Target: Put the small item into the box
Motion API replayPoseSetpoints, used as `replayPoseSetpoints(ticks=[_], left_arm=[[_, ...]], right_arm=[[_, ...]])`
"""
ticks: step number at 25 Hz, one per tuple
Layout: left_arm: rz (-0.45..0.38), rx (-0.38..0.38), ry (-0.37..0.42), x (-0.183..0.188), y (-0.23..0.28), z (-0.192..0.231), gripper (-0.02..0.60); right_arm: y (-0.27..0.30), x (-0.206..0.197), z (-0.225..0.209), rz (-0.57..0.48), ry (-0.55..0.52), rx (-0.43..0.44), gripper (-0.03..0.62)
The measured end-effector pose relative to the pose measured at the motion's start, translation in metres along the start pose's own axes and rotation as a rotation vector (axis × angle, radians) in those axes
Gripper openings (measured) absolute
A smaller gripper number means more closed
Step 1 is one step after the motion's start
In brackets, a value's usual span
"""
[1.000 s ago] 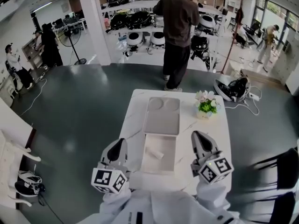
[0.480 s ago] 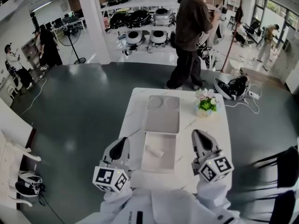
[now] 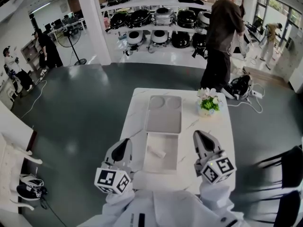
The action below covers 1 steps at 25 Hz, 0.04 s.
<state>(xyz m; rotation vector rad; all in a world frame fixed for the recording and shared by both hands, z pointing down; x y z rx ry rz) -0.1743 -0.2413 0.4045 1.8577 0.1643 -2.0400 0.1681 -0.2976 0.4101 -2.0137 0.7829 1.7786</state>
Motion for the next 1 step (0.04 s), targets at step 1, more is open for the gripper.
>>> replayPoseSetpoints(ticks=[1], left_arm=[[-0.001, 0.001, 0.000, 0.0000, 0.0006, -0.0001, -0.002]], right_arm=[[0.0000, 0.0005, -0.0004, -0.001, -0.002, -0.001, -0.008]])
Point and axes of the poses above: the fingertips, and each gripper's own axes: y forward along the fingers, z to its left, x out of its top, the point moved 10 cm from there along -y, backward along the fingers, and after that the axes turned 8 degrees about z, right-handed, at the moved point
